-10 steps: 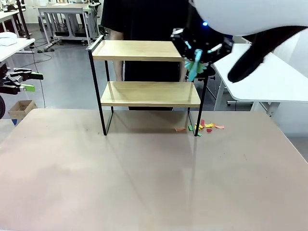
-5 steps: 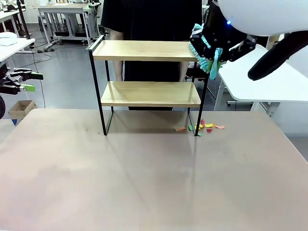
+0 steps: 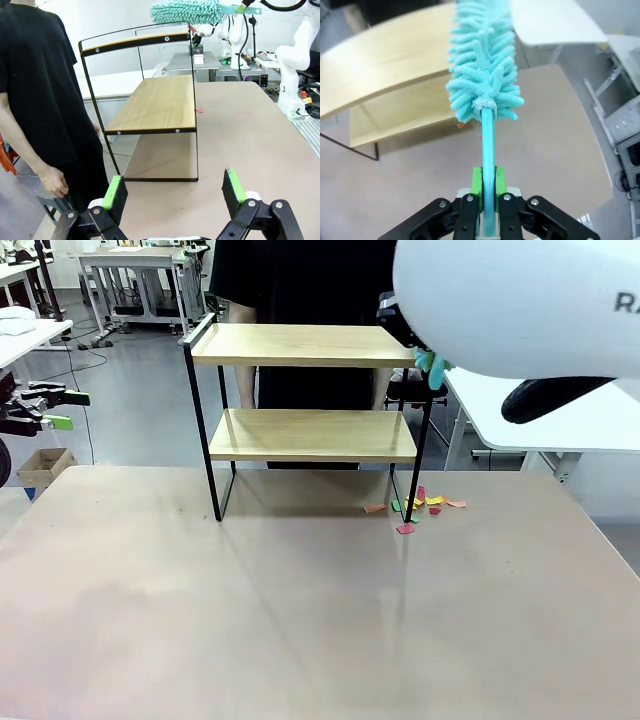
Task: Clean the shelf.
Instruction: Clean the specific section of the Shelf indicated by the human with the Duster.
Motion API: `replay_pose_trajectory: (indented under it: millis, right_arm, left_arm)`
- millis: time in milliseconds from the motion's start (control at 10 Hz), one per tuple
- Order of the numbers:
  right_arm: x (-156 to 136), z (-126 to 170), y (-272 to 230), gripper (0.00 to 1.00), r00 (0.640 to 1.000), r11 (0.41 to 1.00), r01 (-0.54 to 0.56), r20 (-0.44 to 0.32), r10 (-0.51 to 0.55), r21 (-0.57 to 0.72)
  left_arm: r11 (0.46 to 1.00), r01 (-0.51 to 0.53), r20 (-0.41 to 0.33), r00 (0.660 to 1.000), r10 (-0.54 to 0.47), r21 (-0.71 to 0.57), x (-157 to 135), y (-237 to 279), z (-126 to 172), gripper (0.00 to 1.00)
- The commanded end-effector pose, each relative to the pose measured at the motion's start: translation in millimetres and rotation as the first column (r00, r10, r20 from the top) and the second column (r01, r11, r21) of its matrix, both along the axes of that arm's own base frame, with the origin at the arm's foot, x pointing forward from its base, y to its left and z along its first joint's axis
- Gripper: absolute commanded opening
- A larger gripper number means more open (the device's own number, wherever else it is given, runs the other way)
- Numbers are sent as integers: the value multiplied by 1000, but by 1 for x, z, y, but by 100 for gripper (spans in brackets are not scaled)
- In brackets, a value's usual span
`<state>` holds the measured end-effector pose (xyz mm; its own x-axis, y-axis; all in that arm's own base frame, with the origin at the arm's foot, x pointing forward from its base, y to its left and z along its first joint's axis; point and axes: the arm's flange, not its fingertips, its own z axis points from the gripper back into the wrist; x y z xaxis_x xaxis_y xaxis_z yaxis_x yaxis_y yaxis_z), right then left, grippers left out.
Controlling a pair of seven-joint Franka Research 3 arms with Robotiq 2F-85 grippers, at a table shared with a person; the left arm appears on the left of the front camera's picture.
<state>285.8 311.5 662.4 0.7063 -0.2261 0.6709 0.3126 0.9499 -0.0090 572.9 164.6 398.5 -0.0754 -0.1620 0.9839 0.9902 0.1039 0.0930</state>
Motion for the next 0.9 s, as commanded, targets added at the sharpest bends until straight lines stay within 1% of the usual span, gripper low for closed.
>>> replay_pose_trajectory:
  millis: [0, 100, 200, 300, 400, 600, 800]
  right_arm:
    - [2, -4, -6, 13, 1000, 1000, 4, -22, -4, -14]
    - [2, -4, -6, 13, 1000, 1000, 4, -22, -4, -14]
    - [0, 0, 1, 13, 1000, 1000, -2, -2, 2, 0]
    - [0, 6, 0, 13, 998, 998, -55, 27, 54, 42]
    - [-7, 16, -5, 13, 995, 994, -88, 57, 85, 59]
    - [-20, 33, -15, 13, 982, 981, -173, 95, 164, 88]
    - [-29, 43, -23, 13, 942, 926, -335, 102, 321, 173]
  left_arm:
    - [1000, -1, 0, 1000, 1, 0, -3, 0, 2, 100]
    - [1000, -1, 0, 1000, 1, 0, -3, 0, 2, 100]
    - [1000, -1, 0, 1000, 1, 0, -3, 0, 2, 100]
    - [1000, -1, 0, 1000, 1, 0, -3, 0, 2, 100]
    - [1000, -1, 0, 1000, 1, 0, -3, 0, 2, 100]
    - [1000, -1, 0, 1000, 1, 0, -3, 0, 2, 100]
    - [1000, -1, 0, 1000, 1, 0, -3, 0, 2, 100]
